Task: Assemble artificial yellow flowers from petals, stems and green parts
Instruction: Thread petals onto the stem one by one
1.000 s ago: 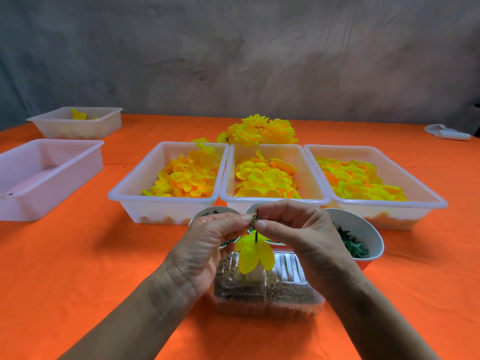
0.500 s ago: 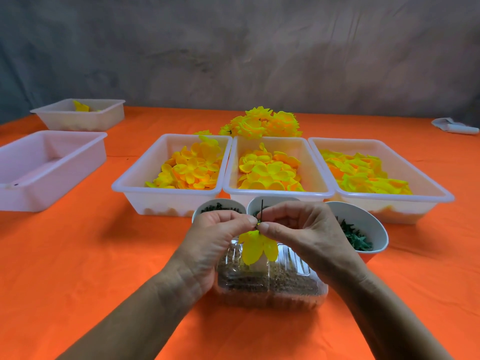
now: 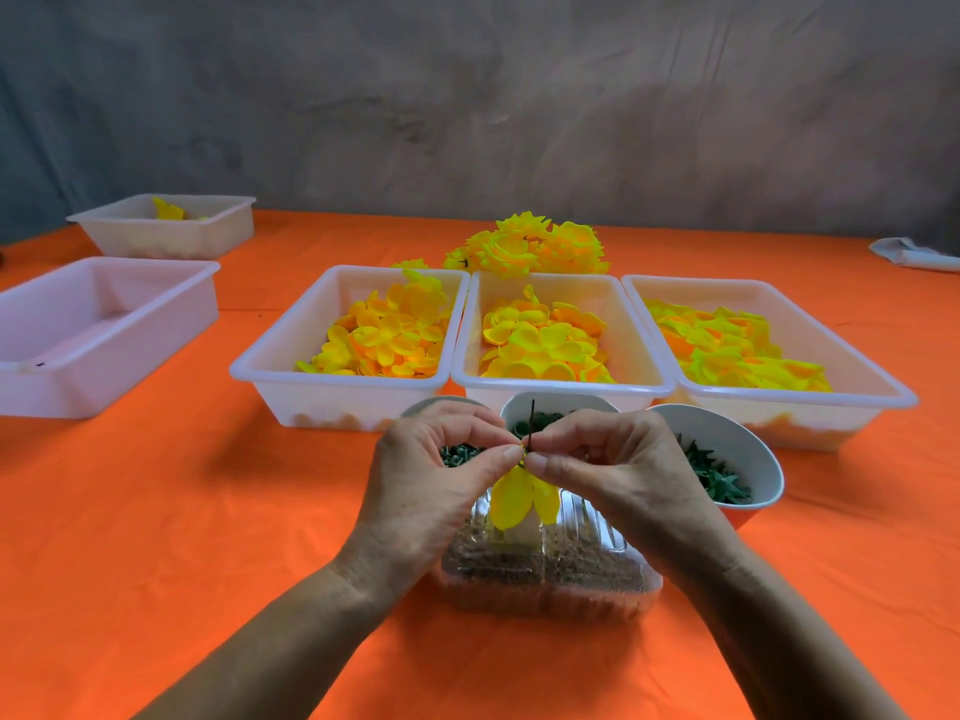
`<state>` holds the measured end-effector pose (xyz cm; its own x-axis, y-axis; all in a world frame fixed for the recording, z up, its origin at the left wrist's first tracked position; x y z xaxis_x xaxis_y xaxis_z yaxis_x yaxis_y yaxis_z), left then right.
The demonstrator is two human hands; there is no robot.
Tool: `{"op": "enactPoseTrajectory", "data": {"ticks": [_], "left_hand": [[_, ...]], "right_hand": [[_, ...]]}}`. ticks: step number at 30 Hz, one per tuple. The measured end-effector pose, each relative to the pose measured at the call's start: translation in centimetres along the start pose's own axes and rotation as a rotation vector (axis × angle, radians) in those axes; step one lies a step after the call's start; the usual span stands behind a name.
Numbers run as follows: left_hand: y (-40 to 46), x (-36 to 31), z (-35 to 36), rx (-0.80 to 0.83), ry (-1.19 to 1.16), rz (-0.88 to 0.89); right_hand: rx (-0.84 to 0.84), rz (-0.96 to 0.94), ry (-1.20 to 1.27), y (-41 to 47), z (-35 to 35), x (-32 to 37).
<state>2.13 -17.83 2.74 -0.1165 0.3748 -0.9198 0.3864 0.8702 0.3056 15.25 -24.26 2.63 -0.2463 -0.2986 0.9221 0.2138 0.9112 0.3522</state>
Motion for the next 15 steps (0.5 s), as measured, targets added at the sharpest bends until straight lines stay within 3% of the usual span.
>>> {"op": "enactPoseTrajectory", "data": {"ticks": [8,15], "left_hand": [[0.6,-0.3,0.4,0.055,0.069,0.023],[0.5,-0.6,1.0,0.110,0.238,0.076]], "right_hand": [[-0.021,0.027,0.105,0.2,0.0,-1.2],[-0.010,0.030,0.025,-0.1,0.1,-1.7]]}}
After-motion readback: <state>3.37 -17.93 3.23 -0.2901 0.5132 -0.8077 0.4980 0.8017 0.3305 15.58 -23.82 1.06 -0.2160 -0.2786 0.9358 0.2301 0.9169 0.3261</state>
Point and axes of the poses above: each hand's wrist, its own y-axis towards the middle knuckle, its own z-axis out of the palm, x = y × z, the point moved 9 cm from there along y, towards the middle knuckle, and after that the axes turned 6 degrees about -z, right-handed, at the moved point
